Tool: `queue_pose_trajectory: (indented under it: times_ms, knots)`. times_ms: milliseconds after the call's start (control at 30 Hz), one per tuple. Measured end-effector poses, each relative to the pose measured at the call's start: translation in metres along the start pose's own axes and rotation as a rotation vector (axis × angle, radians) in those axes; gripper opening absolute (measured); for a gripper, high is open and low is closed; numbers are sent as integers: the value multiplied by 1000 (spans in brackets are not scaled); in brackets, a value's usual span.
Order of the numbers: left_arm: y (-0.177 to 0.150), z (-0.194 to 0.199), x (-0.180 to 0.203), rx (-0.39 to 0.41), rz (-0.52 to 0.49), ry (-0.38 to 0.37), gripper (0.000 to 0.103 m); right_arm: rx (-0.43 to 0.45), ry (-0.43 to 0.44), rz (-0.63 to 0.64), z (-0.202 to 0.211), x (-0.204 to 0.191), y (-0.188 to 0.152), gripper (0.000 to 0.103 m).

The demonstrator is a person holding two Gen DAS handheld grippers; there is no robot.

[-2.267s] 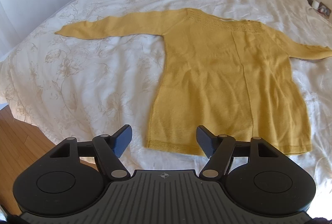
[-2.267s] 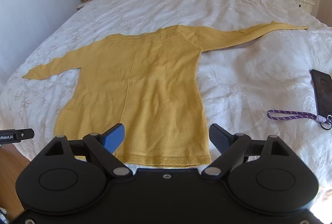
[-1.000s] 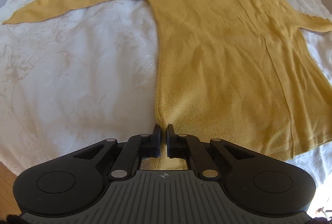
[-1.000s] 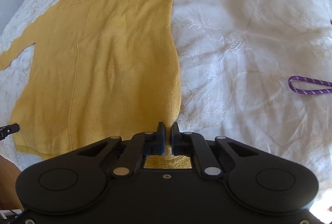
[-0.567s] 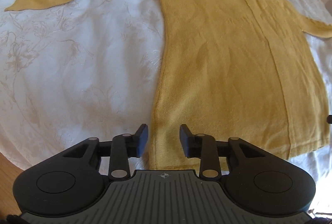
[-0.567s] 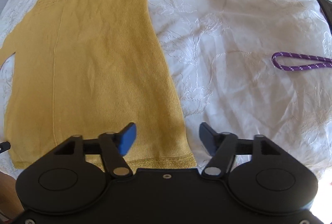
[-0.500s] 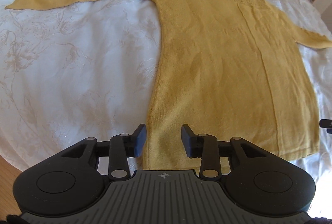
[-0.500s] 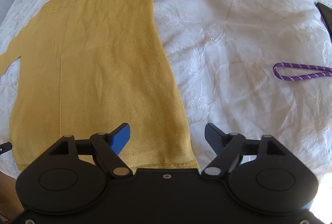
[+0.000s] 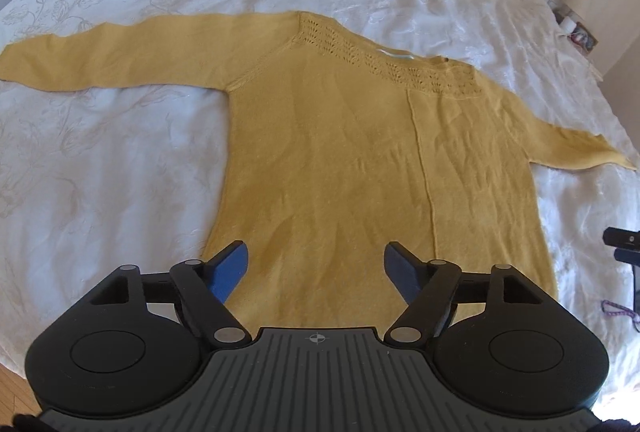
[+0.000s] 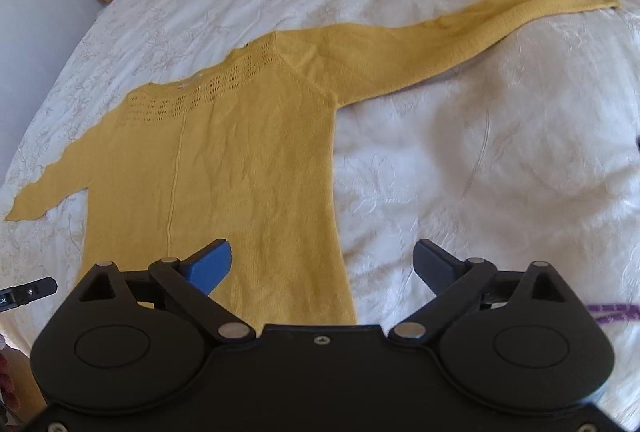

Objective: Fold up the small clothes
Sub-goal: 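Move the right gripper to a sleeve cuff and grasp it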

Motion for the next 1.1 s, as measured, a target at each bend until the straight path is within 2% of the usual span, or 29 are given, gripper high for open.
queue_pose_trajectory:
  times_ms: [100,267,433,667,867,1000,1100]
  knots:
    - [2,-1,22,-7,-2,-2,84,31,-4,5,6,33,34,101]
    - [2,-6,56,-10,-17,25,85,90,-55,-26,13,104,91,102]
    - [-2,-11,78,-29,10,39,85,122,-128,-67,10,177,142,102]
    - [-7,-11,98,-47,57,82,85,111,-212,-141,-14,270,202,102]
    - [-10,-10,108,-64,70,119,85,36,-237,-201,-43,322,212,102]
    - [-11,-12,113,-79,67,138,85,-10,-178,-263,-59,347,204,102]
    - [-12,-16,117,-100,61,141,85,4,-96,-328,-64,360,197,102]
Point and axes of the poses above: each gripper's, at about its wrist camera, not at the fingertips, and z roughly against the way its jaws point, x to its right, y to its top, the point moved 1 cm from there along -z, roughly the way its jaws point, and after that the axes turned 8 degrees about z, right-handed, at the moved point
